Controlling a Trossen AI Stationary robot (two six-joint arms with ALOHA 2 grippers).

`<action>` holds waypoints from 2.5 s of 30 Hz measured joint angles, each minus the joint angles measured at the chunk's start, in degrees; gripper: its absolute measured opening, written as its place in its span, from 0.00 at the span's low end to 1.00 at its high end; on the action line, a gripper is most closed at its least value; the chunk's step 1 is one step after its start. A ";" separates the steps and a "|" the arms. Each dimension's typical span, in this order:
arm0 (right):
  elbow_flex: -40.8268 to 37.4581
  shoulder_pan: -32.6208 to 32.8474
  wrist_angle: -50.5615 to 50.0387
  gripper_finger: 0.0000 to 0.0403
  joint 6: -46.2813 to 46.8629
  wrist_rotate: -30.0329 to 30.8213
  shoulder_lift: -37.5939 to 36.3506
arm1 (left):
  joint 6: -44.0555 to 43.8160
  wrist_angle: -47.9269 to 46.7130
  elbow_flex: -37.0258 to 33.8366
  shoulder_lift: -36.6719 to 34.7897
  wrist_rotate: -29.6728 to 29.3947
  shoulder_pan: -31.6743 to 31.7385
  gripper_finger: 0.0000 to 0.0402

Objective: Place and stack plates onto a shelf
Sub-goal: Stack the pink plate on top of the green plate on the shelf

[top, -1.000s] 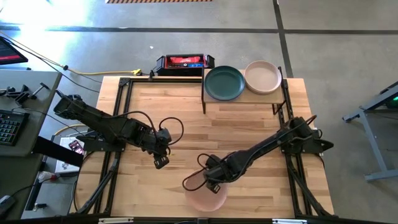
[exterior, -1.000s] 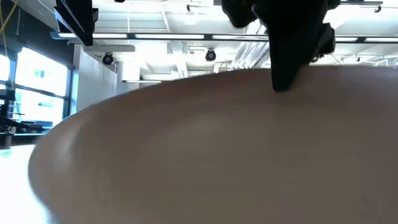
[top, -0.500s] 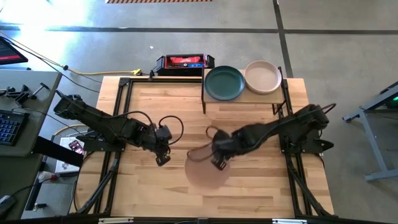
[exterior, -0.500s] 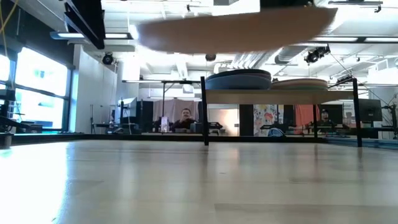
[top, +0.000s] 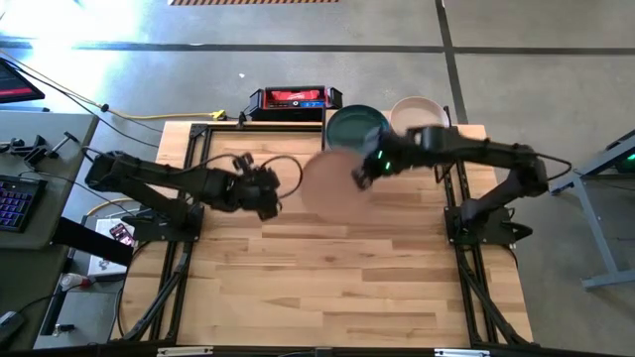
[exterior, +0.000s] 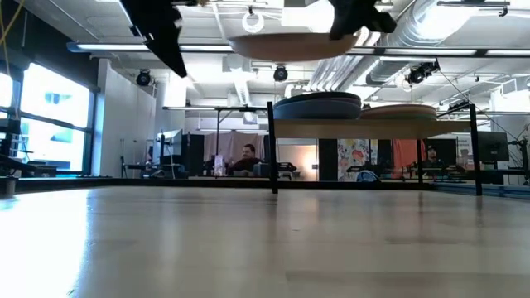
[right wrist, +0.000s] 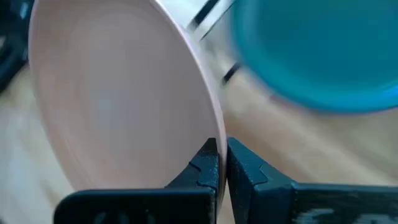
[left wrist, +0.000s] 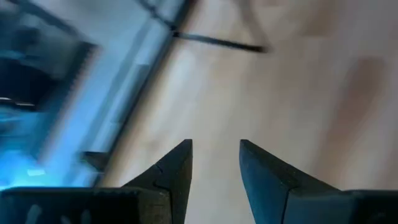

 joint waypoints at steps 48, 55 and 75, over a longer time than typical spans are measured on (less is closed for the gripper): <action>0.07 -33.88 -2.39 0.00 11.80 -14.99 3.52 | 31.85 7.01 0.00 0.00 23.51 40.88 0.30; 0.04 -33.97 -2.83 0.00 11.86 -15.98 4.86 | 34.14 7.00 0.00 0.00 23.62 42.06 0.30; 0.04 -33.97 -3.88 0.03 10.46 -13.60 4.83 | 34.16 7.01 0.00 0.00 26.59 43.89 0.30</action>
